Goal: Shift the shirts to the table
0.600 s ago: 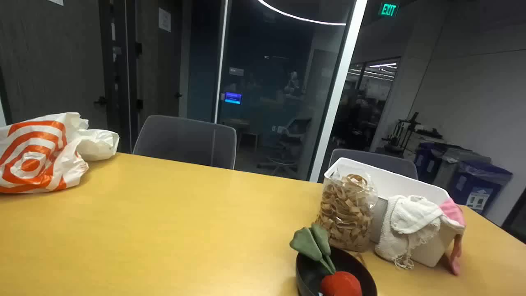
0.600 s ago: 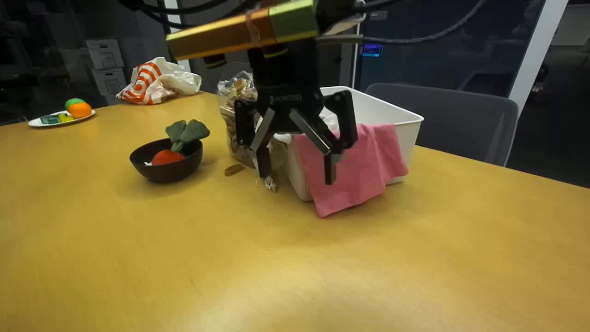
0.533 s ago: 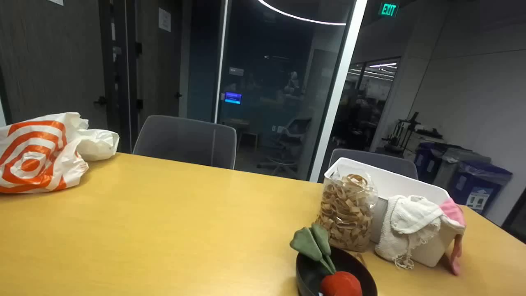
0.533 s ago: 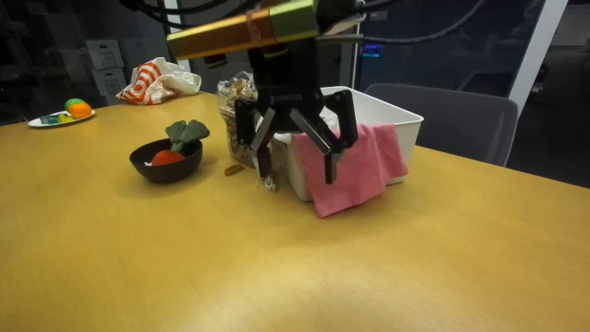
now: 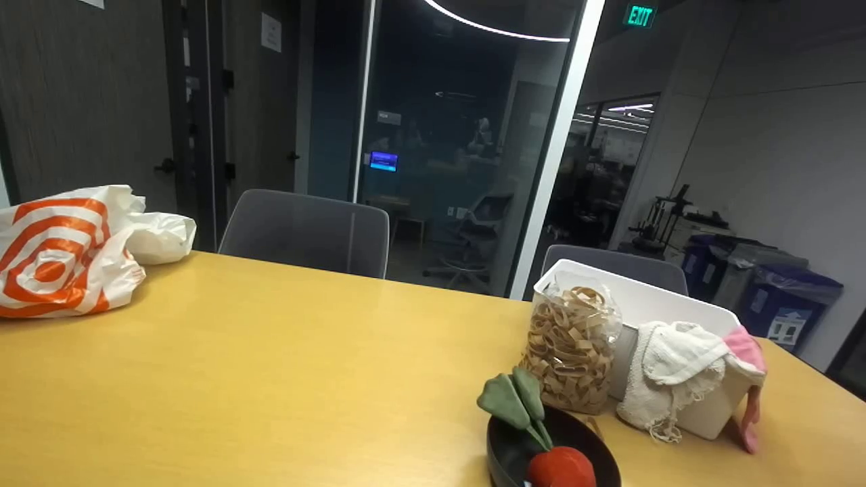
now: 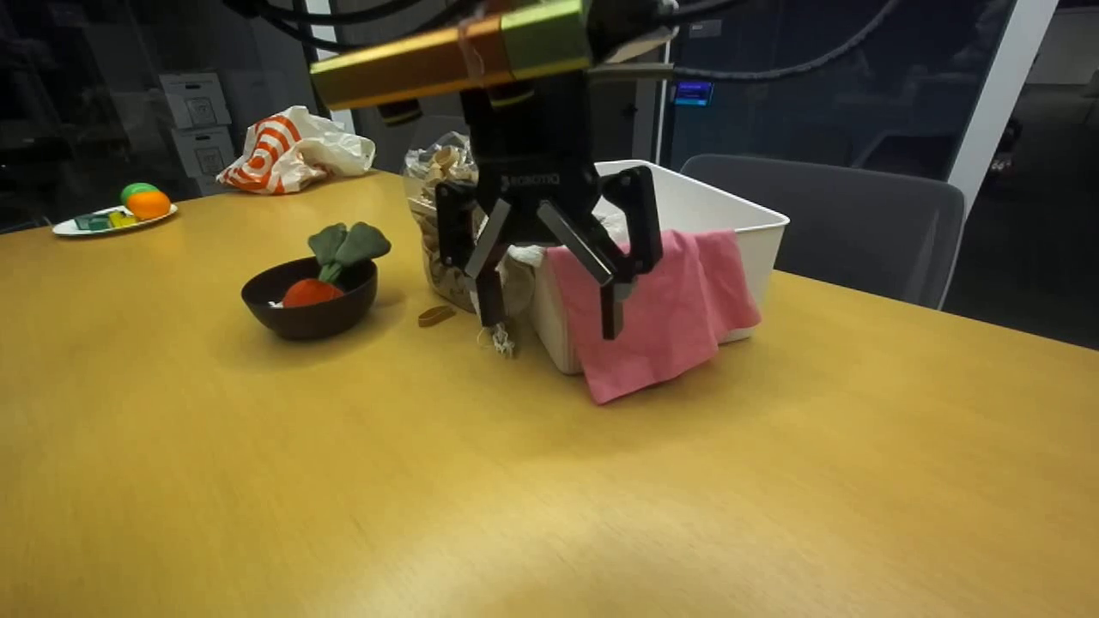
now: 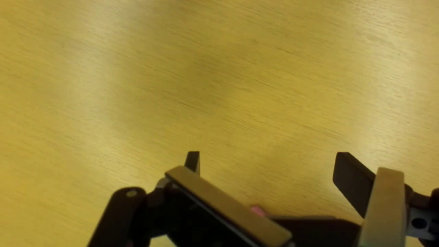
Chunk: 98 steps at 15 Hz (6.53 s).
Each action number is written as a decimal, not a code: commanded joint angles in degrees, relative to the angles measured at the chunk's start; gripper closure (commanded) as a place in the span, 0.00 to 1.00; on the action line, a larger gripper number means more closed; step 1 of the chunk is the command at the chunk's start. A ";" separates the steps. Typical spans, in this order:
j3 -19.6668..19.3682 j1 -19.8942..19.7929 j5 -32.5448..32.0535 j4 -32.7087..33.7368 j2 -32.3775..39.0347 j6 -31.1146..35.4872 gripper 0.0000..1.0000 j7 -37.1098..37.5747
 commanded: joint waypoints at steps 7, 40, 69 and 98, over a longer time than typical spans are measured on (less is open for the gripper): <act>5.63 8.12 1.56 1.17 2.41 13.39 0.00 -5.42; 5.53 12.95 17.01 5.40 10.74 33.60 0.93 -29.79; -1.84 11.35 19.68 -1.22 -10.12 -13.98 0.91 -44.31; -0.59 3.04 18.02 1.27 18.76 38.30 0.00 -18.88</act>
